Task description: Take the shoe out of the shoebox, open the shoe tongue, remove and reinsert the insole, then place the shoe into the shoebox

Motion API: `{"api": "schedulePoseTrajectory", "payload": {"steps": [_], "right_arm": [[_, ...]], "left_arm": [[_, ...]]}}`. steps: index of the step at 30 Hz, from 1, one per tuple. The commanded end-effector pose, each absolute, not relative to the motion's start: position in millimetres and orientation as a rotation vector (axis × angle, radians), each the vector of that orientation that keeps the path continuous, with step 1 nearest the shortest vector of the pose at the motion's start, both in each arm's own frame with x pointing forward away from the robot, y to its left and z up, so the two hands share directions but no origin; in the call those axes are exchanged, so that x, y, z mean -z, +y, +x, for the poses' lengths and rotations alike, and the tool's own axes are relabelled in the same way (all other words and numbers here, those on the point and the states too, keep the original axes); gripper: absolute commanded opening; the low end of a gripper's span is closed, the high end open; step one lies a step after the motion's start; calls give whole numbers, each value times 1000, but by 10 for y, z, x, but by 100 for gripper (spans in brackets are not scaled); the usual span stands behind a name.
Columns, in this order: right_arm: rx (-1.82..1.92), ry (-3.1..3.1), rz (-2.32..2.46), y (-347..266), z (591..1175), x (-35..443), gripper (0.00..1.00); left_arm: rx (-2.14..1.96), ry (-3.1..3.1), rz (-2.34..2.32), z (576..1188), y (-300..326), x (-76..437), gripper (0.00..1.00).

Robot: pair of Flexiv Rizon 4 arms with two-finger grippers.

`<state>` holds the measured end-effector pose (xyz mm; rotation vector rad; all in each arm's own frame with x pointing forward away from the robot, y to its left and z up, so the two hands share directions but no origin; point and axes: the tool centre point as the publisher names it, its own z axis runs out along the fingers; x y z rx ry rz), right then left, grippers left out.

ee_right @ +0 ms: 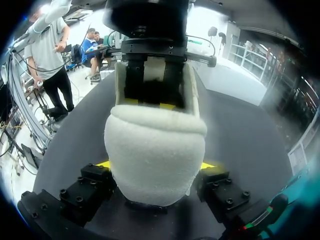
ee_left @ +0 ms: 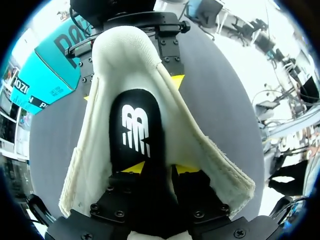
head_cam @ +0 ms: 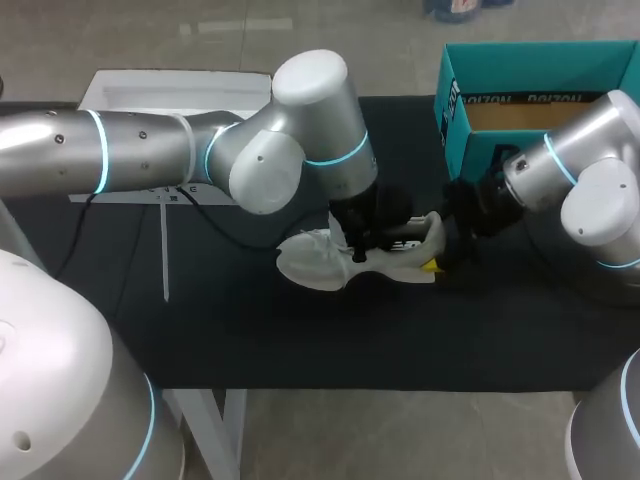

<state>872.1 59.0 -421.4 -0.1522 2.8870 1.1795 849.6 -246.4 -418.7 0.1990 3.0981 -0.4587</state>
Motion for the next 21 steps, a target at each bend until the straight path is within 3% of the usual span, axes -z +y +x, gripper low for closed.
{"api": "schedulePoseTrajectory", "payload": {"steps": [1, 14, 21], "right_arm": [[-1176, 2887, -153, 609, 8719, 4207, 0], [-1176, 2887, -153, 609, 8719, 4207, 0], [-1176, 2887, -153, 609, 8719, 4207, 0]], "left_arm": [[443, 3093, 201, 8510, -2490, 4315, 43], [377, 2988, 246, 8584, -2493, 4459, 47], [339, 2948, 186, 8697, -2461, 4483, 42]]}}
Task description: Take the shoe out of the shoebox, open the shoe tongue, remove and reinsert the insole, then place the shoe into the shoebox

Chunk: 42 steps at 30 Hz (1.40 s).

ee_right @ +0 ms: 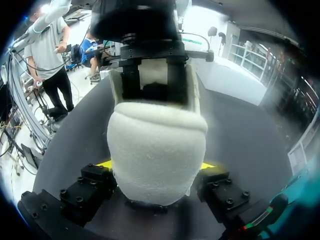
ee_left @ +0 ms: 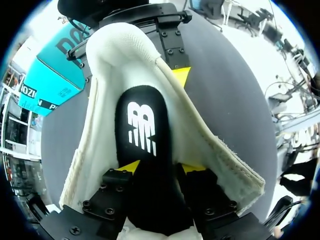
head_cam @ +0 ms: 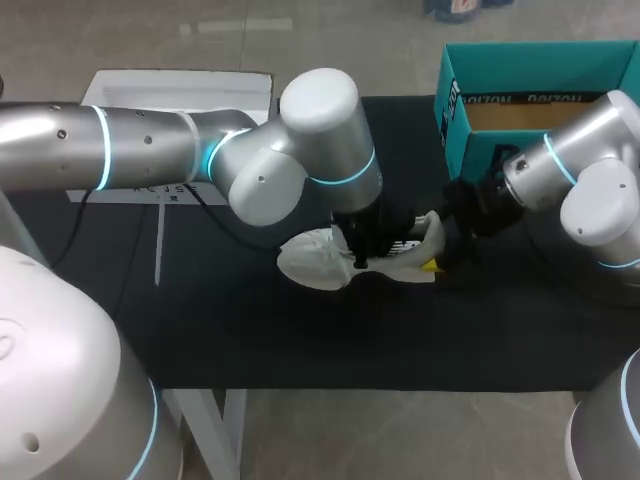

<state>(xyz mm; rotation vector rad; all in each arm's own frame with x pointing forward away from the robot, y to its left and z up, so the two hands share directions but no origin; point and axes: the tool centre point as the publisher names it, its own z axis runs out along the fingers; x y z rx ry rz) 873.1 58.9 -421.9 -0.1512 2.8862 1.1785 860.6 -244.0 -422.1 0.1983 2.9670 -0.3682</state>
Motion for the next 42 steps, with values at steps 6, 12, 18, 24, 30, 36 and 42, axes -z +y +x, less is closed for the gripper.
{"api": "schedulePoseTrajectory", "payload": {"steps": [6, 12, 18, 24, 30, 36, 42], "right_arm": [[-1176, 2887, -153, 609, 8719, 4207, 0], [-1176, 2887, -153, 609, 8719, 4207, 0], [-1176, 2887, -153, 609, 8719, 4207, 0], [-1176, 2887, -153, 609, 8719, 4207, 0], [-1176, 2887, -153, 609, 8719, 4207, 0], [-1176, 2887, -153, 609, 8719, 4207, 0], [-1176, 2887, -153, 609, 8719, 4207, 0]], "left_arm": [[280, 2963, 154, 8740, -2422, 4581, 35], [252, 2995, 134, 8748, -2401, 4619, 5], [228, 3007, 57, 8739, -2392, 4579, 0], [247, 2996, -76, 8755, -2431, 4338, 0], [278, 3008, -140, 8764, -2445, 4162, 0], [314, 3028, -223, 8745, -2471, 4037, 0], [400, 3024, -325, 8828, -2473, 3896, 0]]}}
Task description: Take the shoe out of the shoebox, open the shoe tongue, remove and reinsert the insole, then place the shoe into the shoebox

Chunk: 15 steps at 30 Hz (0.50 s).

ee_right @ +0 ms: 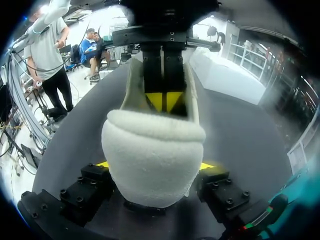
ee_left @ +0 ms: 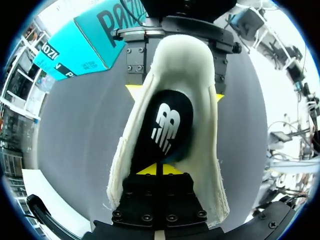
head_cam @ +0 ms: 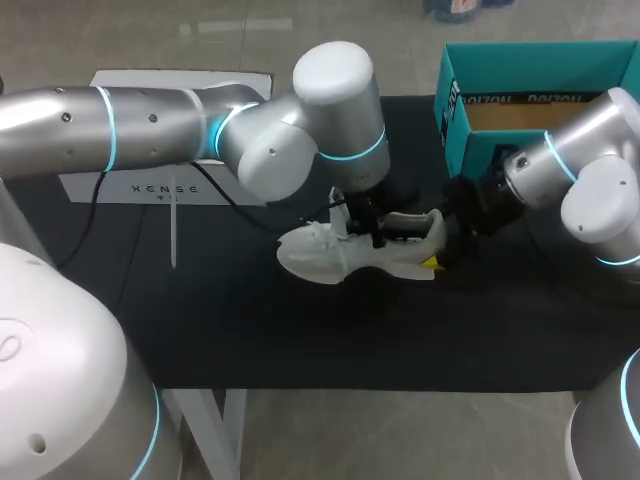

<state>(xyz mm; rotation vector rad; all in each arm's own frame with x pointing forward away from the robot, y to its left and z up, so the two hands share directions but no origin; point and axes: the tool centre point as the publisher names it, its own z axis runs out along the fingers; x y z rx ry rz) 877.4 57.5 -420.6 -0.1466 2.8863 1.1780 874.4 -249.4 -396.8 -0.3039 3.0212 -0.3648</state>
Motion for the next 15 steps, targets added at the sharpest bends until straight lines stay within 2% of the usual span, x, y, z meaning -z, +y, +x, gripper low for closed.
{"api": "schedulePoseTrajectory", "payload": {"steps": [1, 9, 15], "right_arm": [[-1176, 2887, -153, 609, 8719, 4207, 0], [-1176, 2887, -153, 609, 8719, 4207, 0], [-1176, 2887, -153, 609, 8719, 4207, 0]], "left_arm": [[415, 3018, -327, 8839, -2472, 3881, 0], [495, 3001, -246, 8851, -2498, 3775, 0], [474, 3079, -40, 8677, -2547, 3979, 0]]}}
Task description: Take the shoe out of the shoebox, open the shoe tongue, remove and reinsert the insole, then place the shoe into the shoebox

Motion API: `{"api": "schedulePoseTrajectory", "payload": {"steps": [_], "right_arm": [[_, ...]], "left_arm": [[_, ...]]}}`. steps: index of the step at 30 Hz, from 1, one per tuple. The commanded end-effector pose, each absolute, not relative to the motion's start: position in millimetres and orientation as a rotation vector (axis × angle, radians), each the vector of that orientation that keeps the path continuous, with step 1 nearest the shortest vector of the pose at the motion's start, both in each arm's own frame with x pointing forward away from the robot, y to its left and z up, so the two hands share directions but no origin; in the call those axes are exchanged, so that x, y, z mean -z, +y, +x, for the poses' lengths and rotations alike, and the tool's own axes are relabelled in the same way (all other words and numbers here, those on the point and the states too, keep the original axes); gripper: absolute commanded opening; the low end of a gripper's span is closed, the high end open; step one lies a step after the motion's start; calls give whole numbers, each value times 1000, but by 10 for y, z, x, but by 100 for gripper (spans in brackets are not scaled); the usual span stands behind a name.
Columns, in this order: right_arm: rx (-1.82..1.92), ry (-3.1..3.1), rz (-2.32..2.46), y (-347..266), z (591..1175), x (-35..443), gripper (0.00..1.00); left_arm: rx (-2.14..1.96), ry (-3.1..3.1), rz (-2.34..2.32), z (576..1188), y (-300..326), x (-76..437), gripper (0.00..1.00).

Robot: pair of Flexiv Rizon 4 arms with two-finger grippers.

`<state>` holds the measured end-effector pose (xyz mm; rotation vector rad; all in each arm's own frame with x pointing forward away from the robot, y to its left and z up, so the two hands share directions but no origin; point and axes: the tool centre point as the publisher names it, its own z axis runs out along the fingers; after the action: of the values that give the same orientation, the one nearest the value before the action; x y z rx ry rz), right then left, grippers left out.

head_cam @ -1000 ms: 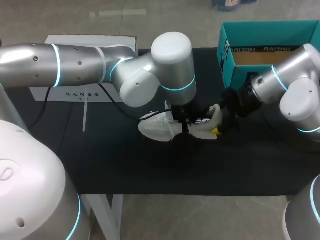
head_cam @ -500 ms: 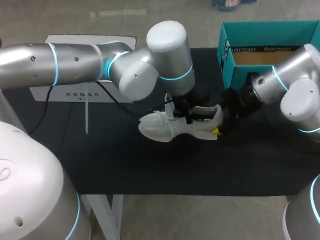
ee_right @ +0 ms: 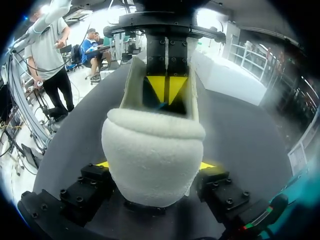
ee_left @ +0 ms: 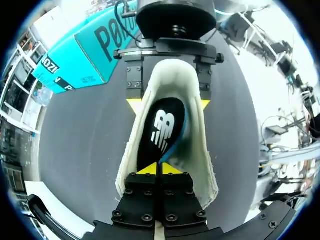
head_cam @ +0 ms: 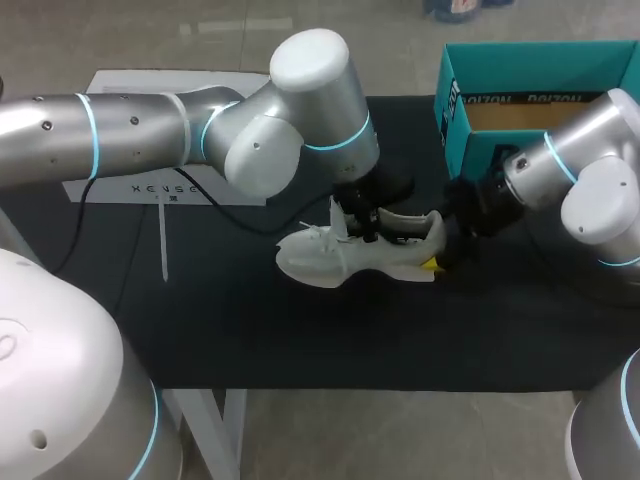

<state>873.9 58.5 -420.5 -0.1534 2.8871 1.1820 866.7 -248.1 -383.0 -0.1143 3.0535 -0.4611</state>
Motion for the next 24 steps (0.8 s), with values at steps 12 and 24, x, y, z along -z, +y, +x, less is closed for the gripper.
{"api": "schedulePoseTrajectory", "payload": {"steps": [12, 24], "right_arm": [[-1176, 2887, -153, 609, 8719, 4207, 0], [-1176, 2887, -153, 609, 8719, 4207, 0]], "left_arm": [[478, 2974, -247, 8854, -2461, 3783, 0], [600, 2927, -432, 8943, -2297, 3422, 0]]}}
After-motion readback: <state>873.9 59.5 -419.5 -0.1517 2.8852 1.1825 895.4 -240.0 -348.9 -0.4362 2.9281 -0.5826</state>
